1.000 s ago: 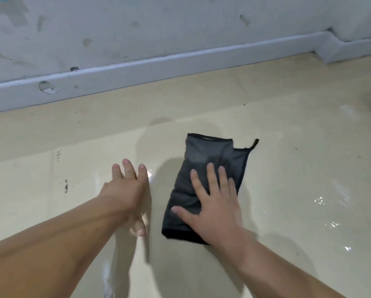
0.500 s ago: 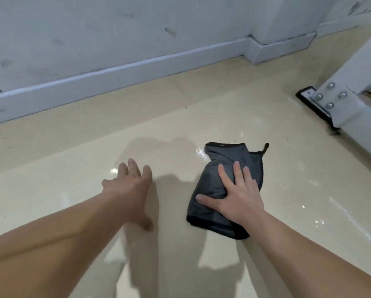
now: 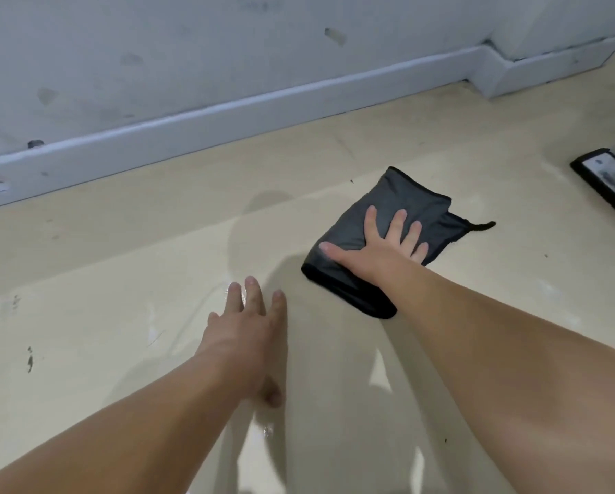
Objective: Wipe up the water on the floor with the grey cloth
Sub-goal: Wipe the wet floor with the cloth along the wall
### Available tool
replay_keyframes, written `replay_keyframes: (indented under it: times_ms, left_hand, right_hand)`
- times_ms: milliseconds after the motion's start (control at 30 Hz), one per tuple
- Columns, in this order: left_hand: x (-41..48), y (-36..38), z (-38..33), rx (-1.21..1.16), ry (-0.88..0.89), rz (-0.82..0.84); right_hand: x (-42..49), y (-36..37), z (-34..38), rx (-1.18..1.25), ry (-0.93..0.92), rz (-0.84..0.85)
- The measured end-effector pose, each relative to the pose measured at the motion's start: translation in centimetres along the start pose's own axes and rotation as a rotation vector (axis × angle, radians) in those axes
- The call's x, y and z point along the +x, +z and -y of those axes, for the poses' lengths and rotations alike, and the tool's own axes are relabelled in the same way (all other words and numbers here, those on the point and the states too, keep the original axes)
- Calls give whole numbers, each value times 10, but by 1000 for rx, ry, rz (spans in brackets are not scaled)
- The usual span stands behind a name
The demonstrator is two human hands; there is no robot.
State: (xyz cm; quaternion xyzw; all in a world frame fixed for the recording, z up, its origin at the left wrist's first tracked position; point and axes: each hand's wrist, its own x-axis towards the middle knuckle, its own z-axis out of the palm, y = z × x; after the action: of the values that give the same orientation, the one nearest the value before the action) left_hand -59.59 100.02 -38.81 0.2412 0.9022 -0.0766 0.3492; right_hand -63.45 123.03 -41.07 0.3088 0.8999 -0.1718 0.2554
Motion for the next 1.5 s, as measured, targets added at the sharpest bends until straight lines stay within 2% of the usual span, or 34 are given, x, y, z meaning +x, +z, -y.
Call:
replay_keyframes:
  times_ms: [233, 467, 533, 633, 733, 833, 933, 1000, 1133, 1267, 1400, 1500]
  left_hand:
    - [-1, 3, 6, 7, 18, -45]
    - [-35, 31, 15, -180, 39, -232]
    - [-60, 52, 18, -127, 93, -254]
    - [-93, 77, 32, -67, 189, -174]
    - [-121, 101, 47, -51, 351, -140]
    - [-147, 128, 68, -65, 427, -148]
    - [-164, 141, 86, 98, 471, -74]
    - [-173, 135, 94, 133, 438, -47]
    - [-185, 109, 96, 30, 402, -12]
    - [-197, 70, 83, -81, 455, -142]
    - [-210, 45, 62, -65, 480, -61]
    - [-208, 43, 60, -93, 463, -30]
  right_hand:
    - [-46, 48, -4, -145, -279, -65]
    - [-124, 108, -11, -210, -395, -110]
    - [-148, 124, -8, -241, -396, -98]
    - [-179, 145, 2, -292, -396, -81]
    - [-216, 167, 8, -316, -441, -22]
    - [-246, 180, 6, -323, -470, 33]
    - [-261, 173, 4, -295, -411, 112]
    - [-271, 162, 12, -277, -352, 177]
    - [-302, 121, 34, -239, -202, 253]
    - [-354, 57, 55, -332, -155, 272]
    - [-381, 17, 67, -472, -106, 300]
    - [-368, 19, 71, -489, -113, 282]
